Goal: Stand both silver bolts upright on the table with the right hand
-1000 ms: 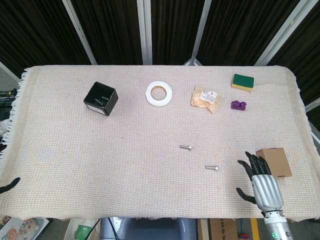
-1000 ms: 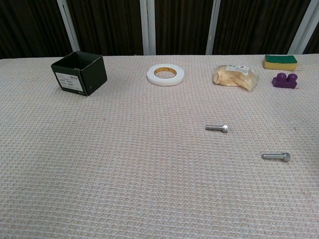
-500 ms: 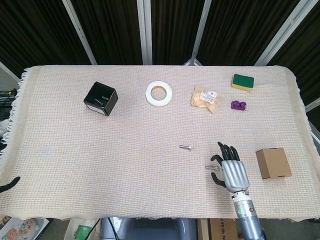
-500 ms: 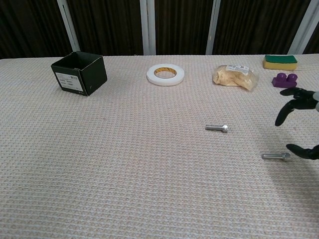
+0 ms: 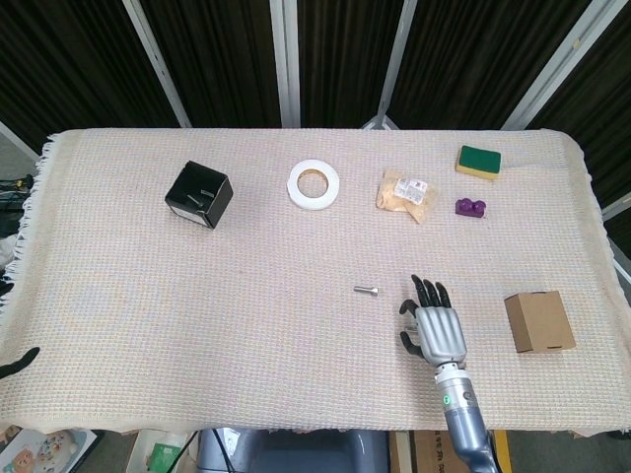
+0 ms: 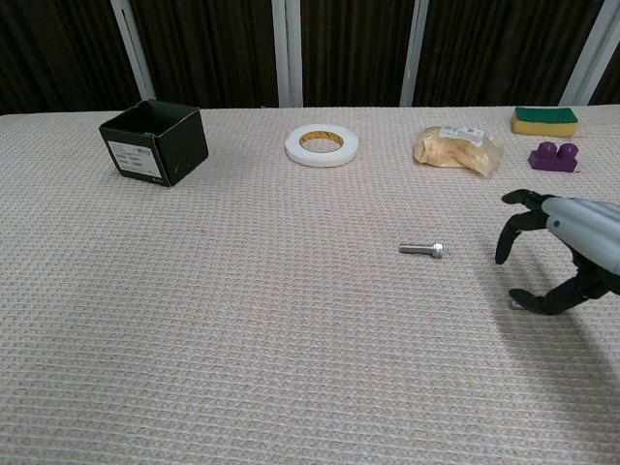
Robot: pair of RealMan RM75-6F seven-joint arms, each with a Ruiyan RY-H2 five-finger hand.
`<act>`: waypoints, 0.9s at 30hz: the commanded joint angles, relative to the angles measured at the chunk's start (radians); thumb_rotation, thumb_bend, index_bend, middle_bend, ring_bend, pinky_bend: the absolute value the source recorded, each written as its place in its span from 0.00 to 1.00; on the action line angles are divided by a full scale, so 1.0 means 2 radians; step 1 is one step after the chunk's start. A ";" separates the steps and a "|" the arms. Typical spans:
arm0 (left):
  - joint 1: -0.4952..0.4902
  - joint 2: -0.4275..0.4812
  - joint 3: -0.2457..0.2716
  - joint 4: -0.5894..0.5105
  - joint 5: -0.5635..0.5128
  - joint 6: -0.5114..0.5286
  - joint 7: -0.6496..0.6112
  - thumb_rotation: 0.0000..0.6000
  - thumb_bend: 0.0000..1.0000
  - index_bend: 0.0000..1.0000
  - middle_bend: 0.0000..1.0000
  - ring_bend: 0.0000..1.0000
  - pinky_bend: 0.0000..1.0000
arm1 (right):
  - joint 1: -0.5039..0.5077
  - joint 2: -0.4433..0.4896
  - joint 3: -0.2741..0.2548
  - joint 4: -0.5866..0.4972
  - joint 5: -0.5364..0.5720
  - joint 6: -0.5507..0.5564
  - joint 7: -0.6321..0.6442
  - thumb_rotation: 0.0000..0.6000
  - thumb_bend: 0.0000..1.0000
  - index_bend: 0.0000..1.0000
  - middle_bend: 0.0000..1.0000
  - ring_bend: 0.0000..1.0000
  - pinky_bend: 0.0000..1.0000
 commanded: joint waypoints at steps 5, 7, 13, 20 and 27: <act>-0.001 -0.001 -0.001 0.000 -0.002 -0.001 0.002 1.00 0.15 0.17 0.15 0.01 0.05 | 0.002 0.000 -0.002 0.007 0.019 0.006 -0.004 1.00 0.35 0.46 0.00 0.05 0.02; -0.001 -0.001 -0.001 -0.001 -0.002 -0.001 0.004 1.00 0.15 0.17 0.15 0.01 0.05 | 0.002 0.002 -0.004 0.008 0.022 0.007 -0.001 1.00 0.35 0.46 0.00 0.05 0.02; 0.000 -0.002 -0.001 -0.001 -0.001 0.001 0.005 1.00 0.15 0.17 0.15 0.01 0.05 | 0.002 0.006 -0.011 0.013 0.030 0.006 0.006 1.00 0.35 0.48 0.00 0.05 0.02; -0.001 -0.002 0.000 -0.002 -0.001 0.000 0.008 1.00 0.15 0.17 0.15 0.01 0.05 | 0.005 0.003 -0.018 0.023 0.032 0.003 0.013 1.00 0.35 0.49 0.00 0.05 0.02; -0.001 -0.003 -0.001 -0.001 -0.002 0.000 0.008 1.00 0.15 0.17 0.15 0.01 0.05 | 0.010 -0.003 -0.019 0.032 0.034 0.004 0.015 1.00 0.35 0.50 0.00 0.05 0.02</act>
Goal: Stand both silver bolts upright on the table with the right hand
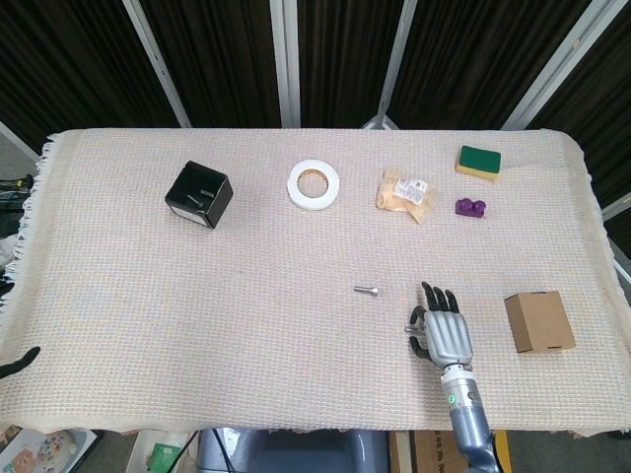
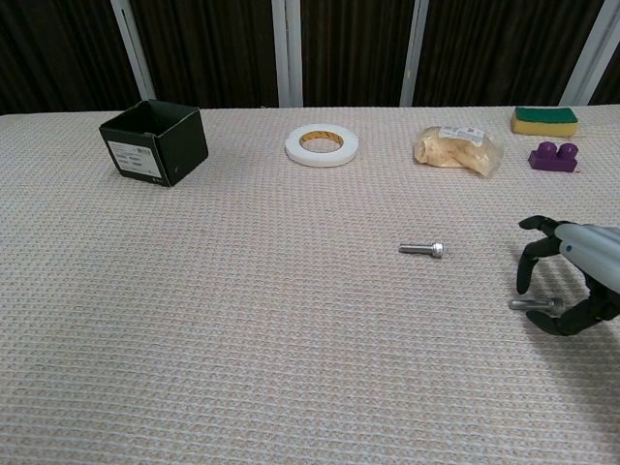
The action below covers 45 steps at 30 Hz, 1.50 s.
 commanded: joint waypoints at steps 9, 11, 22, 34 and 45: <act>-0.001 -0.001 0.000 0.000 -0.001 -0.001 0.002 1.00 0.15 0.17 0.15 0.01 0.05 | 0.008 -0.006 0.001 0.009 0.012 0.000 -0.004 1.00 0.35 0.54 0.00 0.05 0.02; -0.001 -0.001 0.000 0.000 -0.001 -0.001 0.003 1.00 0.15 0.17 0.15 0.01 0.05 | 0.009 -0.007 0.000 0.011 0.013 0.000 -0.003 1.00 0.35 0.54 0.00 0.05 0.02; -0.002 -0.002 -0.001 -0.001 -0.002 -0.002 0.006 1.00 0.15 0.17 0.15 0.01 0.05 | 0.015 -0.012 -0.002 0.018 0.020 -0.001 -0.001 1.00 0.35 0.55 0.00 0.05 0.02; -0.003 -0.002 -0.001 -0.001 -0.002 -0.003 0.008 1.00 0.15 0.17 0.15 0.01 0.05 | 0.020 -0.016 -0.001 0.021 0.028 0.000 0.001 1.00 0.35 0.59 0.00 0.05 0.02; -0.003 -0.003 -0.001 -0.001 -0.002 -0.003 0.010 1.00 0.15 0.17 0.15 0.01 0.05 | 0.024 -0.012 -0.003 0.013 0.032 -0.002 0.004 1.00 0.37 0.61 0.00 0.06 0.02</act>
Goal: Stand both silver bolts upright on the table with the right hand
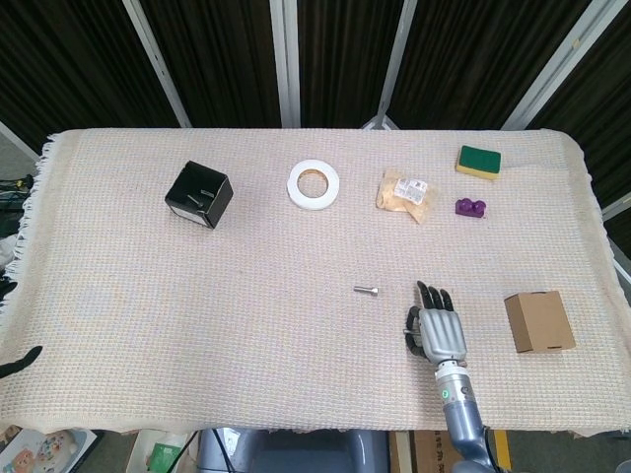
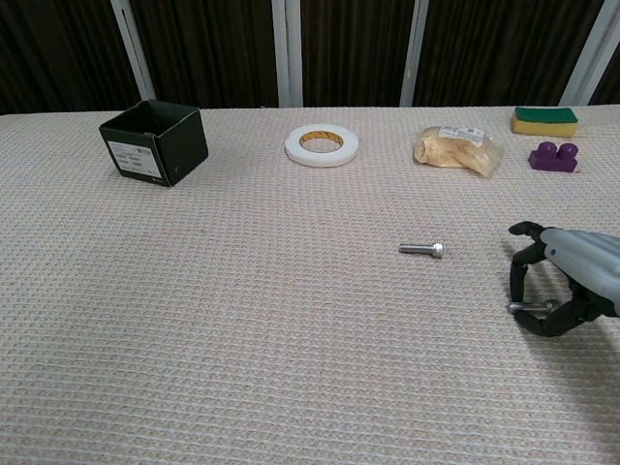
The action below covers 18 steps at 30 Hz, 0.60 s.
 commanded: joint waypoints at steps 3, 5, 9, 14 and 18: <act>0.000 0.000 0.000 0.000 0.000 -0.001 0.000 1.00 0.15 0.17 0.15 0.01 0.05 | 0.002 0.004 -0.001 -0.008 -0.003 0.001 0.002 1.00 0.37 0.61 0.00 0.06 0.02; -0.001 0.000 0.000 0.000 0.000 -0.001 0.001 1.00 0.15 0.17 0.15 0.01 0.05 | 0.002 0.005 0.000 -0.012 -0.006 0.003 0.003 1.00 0.37 0.61 0.00 0.06 0.02; 0.000 0.000 0.000 0.000 0.000 -0.001 0.001 1.00 0.15 0.17 0.15 0.01 0.05 | 0.004 0.008 0.001 -0.022 -0.012 0.007 0.006 1.00 0.37 0.61 0.00 0.06 0.02; 0.000 0.000 0.000 0.000 0.000 -0.001 0.001 1.00 0.15 0.17 0.15 0.01 0.05 | 0.005 0.011 0.003 -0.029 -0.012 0.008 0.012 1.00 0.37 0.61 0.00 0.06 0.02; -0.001 0.000 0.000 0.000 0.000 -0.002 0.001 1.00 0.15 0.17 0.15 0.01 0.05 | 0.005 0.013 0.005 -0.032 -0.010 0.009 0.017 1.00 0.37 0.61 0.00 0.06 0.02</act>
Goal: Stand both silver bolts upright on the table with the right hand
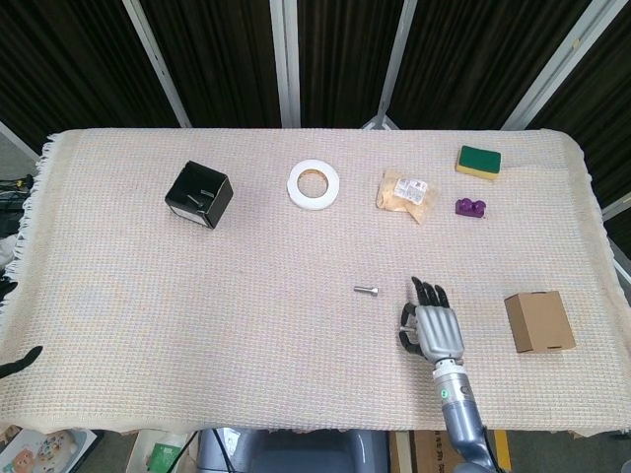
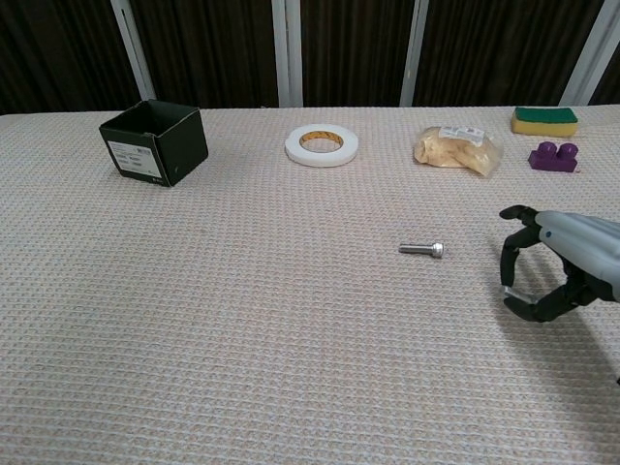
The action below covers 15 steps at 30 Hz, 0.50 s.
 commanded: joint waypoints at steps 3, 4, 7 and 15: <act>0.000 0.000 0.000 0.000 0.000 0.000 0.000 1.00 0.15 0.17 0.15 0.01 0.05 | 0.001 0.003 0.002 -0.005 0.002 0.000 0.006 1.00 0.37 0.61 0.00 0.06 0.02; 0.000 0.000 0.000 0.000 0.000 0.000 0.000 1.00 0.15 0.17 0.15 0.01 0.05 | 0.001 0.004 0.003 -0.007 0.003 -0.001 0.008 1.00 0.37 0.61 0.00 0.06 0.02; 0.000 0.000 0.000 0.000 0.000 -0.001 0.002 1.00 0.15 0.17 0.15 0.01 0.05 | 0.002 0.007 0.006 -0.013 0.008 -0.004 0.015 1.00 0.37 0.61 0.00 0.06 0.02; 0.000 -0.001 0.000 0.000 0.000 0.000 0.003 1.00 0.15 0.17 0.15 0.01 0.05 | 0.004 0.012 0.011 -0.020 0.014 -0.004 0.021 1.00 0.37 0.61 0.00 0.06 0.02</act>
